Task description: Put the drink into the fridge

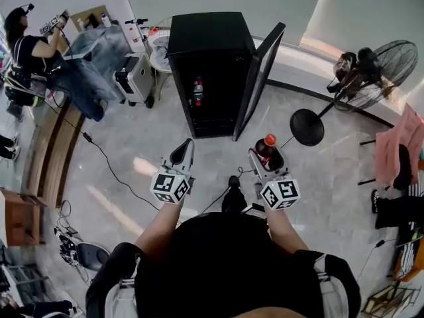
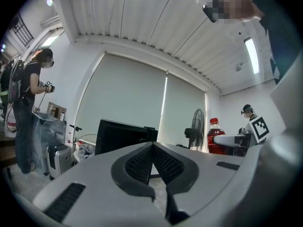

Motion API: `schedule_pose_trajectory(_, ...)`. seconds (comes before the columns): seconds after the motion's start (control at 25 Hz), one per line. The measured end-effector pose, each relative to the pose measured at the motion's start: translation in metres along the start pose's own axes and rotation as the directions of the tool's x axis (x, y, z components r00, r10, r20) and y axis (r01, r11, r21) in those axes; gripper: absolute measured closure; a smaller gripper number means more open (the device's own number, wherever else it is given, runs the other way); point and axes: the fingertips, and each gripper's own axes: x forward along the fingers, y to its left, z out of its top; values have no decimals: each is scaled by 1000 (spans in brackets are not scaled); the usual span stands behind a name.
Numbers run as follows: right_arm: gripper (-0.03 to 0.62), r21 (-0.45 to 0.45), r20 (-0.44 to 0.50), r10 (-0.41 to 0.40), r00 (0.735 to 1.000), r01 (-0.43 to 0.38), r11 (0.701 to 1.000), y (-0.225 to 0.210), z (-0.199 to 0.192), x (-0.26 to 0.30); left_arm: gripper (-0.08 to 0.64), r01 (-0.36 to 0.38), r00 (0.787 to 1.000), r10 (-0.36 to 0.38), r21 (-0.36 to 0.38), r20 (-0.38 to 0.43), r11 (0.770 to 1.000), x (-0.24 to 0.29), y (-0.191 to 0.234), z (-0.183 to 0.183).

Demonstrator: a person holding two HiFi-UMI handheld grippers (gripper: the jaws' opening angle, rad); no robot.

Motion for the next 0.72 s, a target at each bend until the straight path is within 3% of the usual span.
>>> schedule_pose_trajectory(0.4,284,16,-36,92,995,-92,996,-96,18,104,545,-86,996,86,-4,-30,996,132,18,4)
schedule_pose_trajectory(0.72,284,4,-40,154,987,-154,988,-142,19,177,545,-161,986,162,14,-42,987,205,38,5)
